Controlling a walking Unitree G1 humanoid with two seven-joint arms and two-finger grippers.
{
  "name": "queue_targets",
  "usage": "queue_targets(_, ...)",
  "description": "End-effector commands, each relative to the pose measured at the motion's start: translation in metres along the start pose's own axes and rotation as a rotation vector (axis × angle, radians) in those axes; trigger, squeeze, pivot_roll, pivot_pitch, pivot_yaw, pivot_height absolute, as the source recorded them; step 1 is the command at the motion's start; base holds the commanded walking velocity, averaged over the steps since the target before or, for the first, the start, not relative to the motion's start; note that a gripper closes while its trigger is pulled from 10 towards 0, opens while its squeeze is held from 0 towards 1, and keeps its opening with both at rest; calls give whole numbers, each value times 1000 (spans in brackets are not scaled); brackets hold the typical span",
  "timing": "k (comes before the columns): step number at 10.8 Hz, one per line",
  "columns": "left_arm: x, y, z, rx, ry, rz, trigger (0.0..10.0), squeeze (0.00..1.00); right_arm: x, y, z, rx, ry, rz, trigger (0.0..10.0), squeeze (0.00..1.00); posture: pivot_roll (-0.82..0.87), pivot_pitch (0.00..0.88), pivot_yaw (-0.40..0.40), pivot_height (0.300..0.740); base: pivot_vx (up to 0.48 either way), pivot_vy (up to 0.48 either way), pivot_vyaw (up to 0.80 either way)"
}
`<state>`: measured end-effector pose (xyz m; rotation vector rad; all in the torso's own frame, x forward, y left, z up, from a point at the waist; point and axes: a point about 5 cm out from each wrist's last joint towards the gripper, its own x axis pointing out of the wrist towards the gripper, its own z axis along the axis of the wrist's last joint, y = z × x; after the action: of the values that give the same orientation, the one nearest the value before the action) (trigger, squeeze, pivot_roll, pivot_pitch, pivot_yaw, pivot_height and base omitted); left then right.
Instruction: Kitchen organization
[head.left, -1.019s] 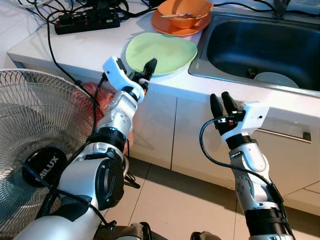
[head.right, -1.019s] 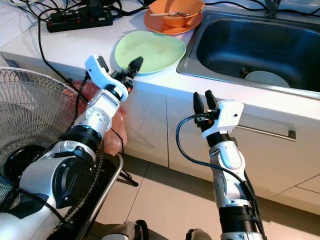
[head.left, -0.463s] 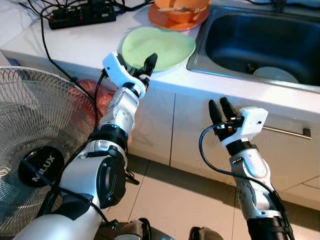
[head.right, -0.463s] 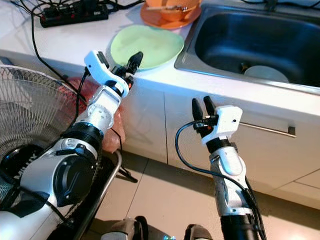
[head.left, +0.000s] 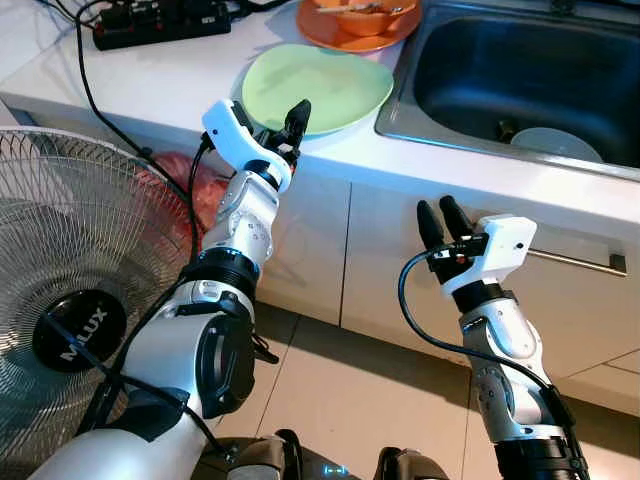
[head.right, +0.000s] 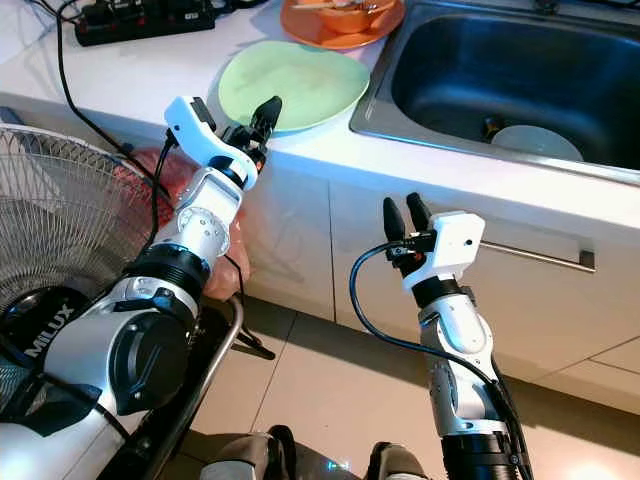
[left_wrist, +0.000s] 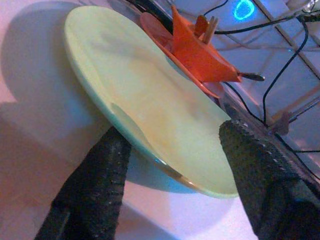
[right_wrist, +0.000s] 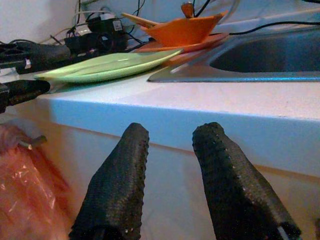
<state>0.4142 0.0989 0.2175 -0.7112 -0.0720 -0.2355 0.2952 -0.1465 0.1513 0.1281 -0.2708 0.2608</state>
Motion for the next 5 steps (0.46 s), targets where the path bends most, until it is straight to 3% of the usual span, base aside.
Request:
queue_targets(1,-7,11,-23,-18,91,49,0,0,-1,0,1,-7,5,1,10000,0,-121,206,54,740,0,0,0)
queue_targets(5,-11,20,-24,-26,84,75,0,0,4,2,0,-3,4,4,10000,0,-86,196,65,740,0,0,0)
